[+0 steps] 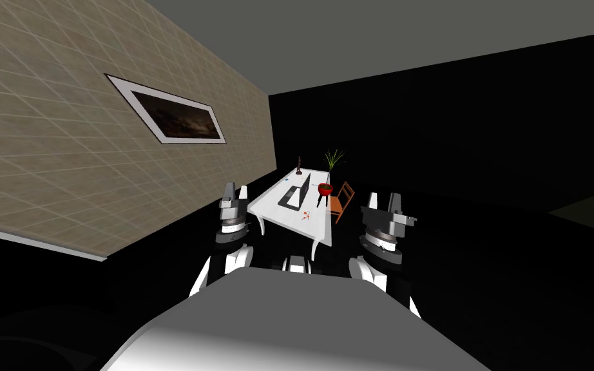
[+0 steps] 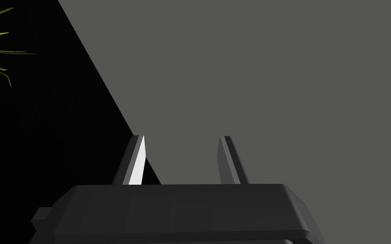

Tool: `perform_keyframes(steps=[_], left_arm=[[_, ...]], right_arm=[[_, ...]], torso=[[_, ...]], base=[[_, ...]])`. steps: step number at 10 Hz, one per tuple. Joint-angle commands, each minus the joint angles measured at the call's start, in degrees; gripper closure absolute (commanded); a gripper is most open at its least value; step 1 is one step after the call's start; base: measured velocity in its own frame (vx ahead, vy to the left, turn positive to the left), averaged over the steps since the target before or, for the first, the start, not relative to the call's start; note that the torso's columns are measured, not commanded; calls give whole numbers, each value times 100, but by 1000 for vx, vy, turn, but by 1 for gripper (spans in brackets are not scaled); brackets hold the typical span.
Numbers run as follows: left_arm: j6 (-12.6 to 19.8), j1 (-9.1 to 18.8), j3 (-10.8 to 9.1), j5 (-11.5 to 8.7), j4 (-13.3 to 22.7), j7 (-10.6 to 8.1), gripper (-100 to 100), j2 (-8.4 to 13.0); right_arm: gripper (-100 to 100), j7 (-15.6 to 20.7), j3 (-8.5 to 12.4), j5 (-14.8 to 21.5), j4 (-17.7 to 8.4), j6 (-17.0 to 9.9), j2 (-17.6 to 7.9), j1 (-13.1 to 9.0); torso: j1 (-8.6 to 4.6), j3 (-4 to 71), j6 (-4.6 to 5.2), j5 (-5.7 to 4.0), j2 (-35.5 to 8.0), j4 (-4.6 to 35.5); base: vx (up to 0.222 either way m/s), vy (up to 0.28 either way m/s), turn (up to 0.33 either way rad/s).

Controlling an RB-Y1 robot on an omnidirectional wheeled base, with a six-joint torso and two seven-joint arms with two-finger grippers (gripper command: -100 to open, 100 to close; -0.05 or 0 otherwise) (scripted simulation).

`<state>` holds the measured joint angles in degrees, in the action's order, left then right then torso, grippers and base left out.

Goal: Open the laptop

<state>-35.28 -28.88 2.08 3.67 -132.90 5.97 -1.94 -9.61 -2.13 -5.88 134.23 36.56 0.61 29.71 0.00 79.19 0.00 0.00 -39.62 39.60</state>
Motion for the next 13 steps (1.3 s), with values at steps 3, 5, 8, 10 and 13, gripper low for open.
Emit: perform_keyframes(steps=[3,5,8,10,13], left_arm=[[261,173,-8,75,190,3,-100,726],[463,307,-15,133,340,6,-100,933],[826,547,-26,236,608,10,-100,1090],[1085,718,-35,310,801,14,-100,1125],[1468,972,-47,419,1086,18,-100,1131]], right_arm=[[0,0,0,0,-3,-1,0,1],[0,0,0,0,-3,-1,0,1],[0,0,0,0,-3,-1,0,1],[0,0,0,0,-3,-1,0,1],[0,0,0,0,-3,-1,0,1]], torso=[[1,533,0,0,-260,261],[-1,538,0,0,-266,268],[0,539,0,0,-265,268],[-1,537,0,0,-268,269],[1,538,-1,0,-267,268]], base=[[3,-7,-56],[6,-11,-75],[11,-14,-86],[9,-16,-104],[10,-14,-96]])
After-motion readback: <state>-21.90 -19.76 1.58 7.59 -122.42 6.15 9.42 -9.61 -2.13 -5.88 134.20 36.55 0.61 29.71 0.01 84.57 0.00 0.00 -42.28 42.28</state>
